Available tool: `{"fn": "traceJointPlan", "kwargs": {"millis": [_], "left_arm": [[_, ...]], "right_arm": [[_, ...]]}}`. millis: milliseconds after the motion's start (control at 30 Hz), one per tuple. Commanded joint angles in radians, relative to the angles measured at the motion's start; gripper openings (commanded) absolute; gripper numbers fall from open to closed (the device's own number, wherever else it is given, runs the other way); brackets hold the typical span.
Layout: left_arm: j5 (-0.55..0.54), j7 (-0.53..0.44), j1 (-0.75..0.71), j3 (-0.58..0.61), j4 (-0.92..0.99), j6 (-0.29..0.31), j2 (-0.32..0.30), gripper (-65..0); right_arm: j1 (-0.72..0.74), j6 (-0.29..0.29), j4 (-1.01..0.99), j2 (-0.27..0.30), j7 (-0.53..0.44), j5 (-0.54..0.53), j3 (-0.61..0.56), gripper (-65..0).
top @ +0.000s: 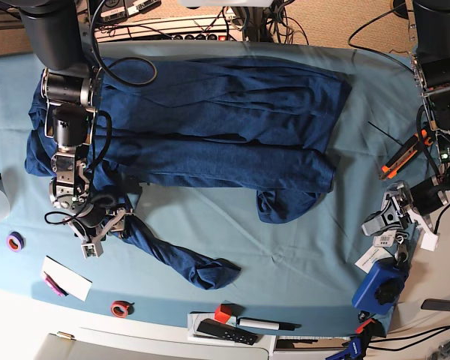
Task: Layout the t-shirt on the table in an organized manner, then fold the t-shirt properly
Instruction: 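Move the right gripper to the sleeve cuff and grasp it, then drag the sleeve cuff with the right gripper across the shirt body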
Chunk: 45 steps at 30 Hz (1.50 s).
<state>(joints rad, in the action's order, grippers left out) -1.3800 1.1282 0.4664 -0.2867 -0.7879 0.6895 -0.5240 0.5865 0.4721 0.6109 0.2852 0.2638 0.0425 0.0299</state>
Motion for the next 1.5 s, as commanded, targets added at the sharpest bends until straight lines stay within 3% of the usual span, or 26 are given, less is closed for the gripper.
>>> {"fn": "traceJointPlan", "kwargs": {"millis": [0, 67, 200, 300, 633, 1133, 1467], "left_arm": [[-0.026, -0.011, 0.030, -0.004, -0.016, 0.009, -0.020, -38.2], [-0.025, -0.011, 0.030, -0.004, -0.016, 0.009, -0.020, -38.2], [-0.026, -0.011, 0.030, -0.004, -0.016, 0.009, -0.020, -38.2], [-0.026, -0.011, 0.030, -0.004, -0.015, 0.009, -0.020, -38.2], [-0.025, -0.011, 0.030, -0.004, -0.016, 0.009, -0.020, -38.2], [-0.025, -0.011, 0.030, -0.004, -0.016, 0.009, -0.019, -38.2], [-0.026, -0.011, 0.030, -0.004, -0.015, 0.009, -0.020, -38.2]], "right_arm": [[0.004, 0.002, 0.002, 0.008, 0.039, 0.029, -0.005, -29.3], [-0.006, 0.002, 0.003, 0.009, 0.032, 0.029, -0.005, -35.7], [-0.013, 0.001, 0.003, 0.009, 0.026, 0.029, -0.005, -56.7], [-0.012, 0.001, 0.004, 0.009, 0.006, 0.030, -0.005, -65.0], [-0.007, 0.003, 0.011, 0.012, -0.115, 0.014, -0.002, -65.0], [-0.026, 0.027, 0.208, 0.011, -0.031, -0.001, -0.002, -65.0], [-0.213, 0.028, 0.478, 0.011, -0.016, -0.002, -0.002, -65.0]]}}
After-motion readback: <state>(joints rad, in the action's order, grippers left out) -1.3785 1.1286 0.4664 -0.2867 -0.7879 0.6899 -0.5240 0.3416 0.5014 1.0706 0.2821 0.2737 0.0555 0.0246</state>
